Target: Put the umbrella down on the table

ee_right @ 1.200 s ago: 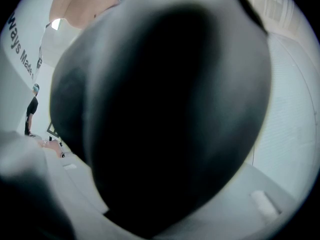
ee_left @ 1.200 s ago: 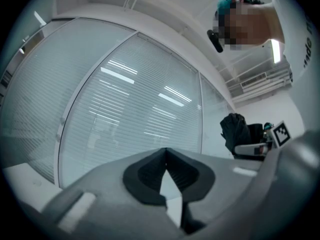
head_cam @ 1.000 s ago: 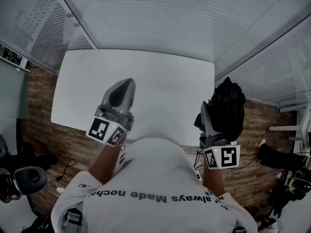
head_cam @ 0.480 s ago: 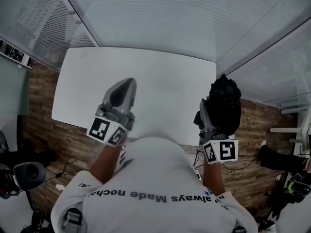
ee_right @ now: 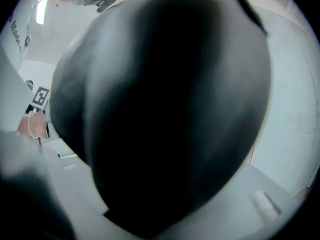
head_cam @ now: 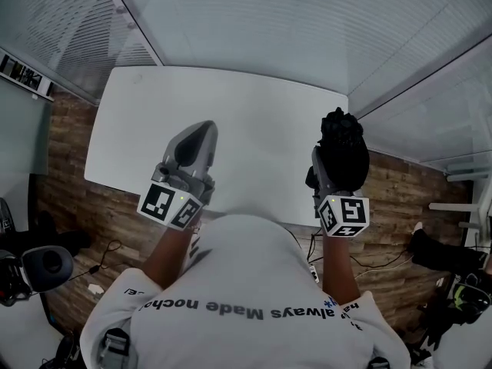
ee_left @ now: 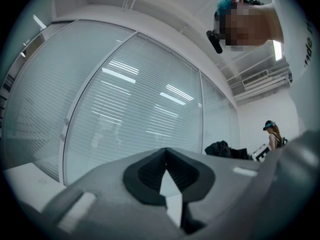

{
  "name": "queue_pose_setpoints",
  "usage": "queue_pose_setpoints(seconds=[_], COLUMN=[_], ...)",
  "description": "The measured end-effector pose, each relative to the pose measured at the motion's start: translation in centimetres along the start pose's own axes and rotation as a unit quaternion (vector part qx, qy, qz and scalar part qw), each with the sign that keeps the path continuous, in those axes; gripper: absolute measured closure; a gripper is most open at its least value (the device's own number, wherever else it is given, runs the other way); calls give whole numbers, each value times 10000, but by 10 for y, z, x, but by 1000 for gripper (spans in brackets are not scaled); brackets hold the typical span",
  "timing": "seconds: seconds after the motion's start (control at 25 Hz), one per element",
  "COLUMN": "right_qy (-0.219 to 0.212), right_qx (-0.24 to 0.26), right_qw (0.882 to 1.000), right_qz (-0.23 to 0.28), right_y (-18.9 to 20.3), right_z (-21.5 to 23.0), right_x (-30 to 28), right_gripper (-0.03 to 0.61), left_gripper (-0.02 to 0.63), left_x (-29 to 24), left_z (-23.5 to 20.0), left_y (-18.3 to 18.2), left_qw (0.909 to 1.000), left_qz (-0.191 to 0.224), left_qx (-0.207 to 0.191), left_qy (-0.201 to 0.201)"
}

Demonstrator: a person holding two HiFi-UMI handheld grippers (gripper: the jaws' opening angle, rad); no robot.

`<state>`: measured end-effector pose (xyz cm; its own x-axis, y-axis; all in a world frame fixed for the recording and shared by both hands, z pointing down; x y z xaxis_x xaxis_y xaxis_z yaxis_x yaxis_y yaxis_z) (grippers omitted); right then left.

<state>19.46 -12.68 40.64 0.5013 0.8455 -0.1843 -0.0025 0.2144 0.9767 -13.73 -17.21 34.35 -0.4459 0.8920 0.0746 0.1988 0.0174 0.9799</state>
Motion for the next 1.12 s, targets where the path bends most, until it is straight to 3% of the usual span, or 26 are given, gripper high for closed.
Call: queue_pose_setpoints(seconds=[0.52, 0.88, 1.12], right_qy=[130, 193, 261], right_qx=[-544, -1129, -1598], right_qw=[9920, 9761, 9587], right_qz=[-1133, -1846, -2338], right_y=[77, 125, 154], right_z=[36, 56, 75], right_x=[-41, -74, -100], right_gripper=[328, 328, 330], left_gripper=[610, 609, 609], left_x=[14, 24, 25], left_z=[2, -6, -10], left_y=[1, -2, -2], left_qw=[10000, 10000, 9999], left_qz=[-36, -61, -71], left_qx=[-23, -24, -21], left_qy=[-21, -70, -111])
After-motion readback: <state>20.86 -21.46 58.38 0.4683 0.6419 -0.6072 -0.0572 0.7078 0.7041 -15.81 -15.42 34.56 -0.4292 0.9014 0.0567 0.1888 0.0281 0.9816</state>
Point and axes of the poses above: the fingertips, and each gripper's own axes: x backward along the fingers, z to its right, y out of its underside, the point moved 10 cm from there along x, backward along the fingers, and after that the axes turned 14 degrees about -y, right-handed, at the moved point
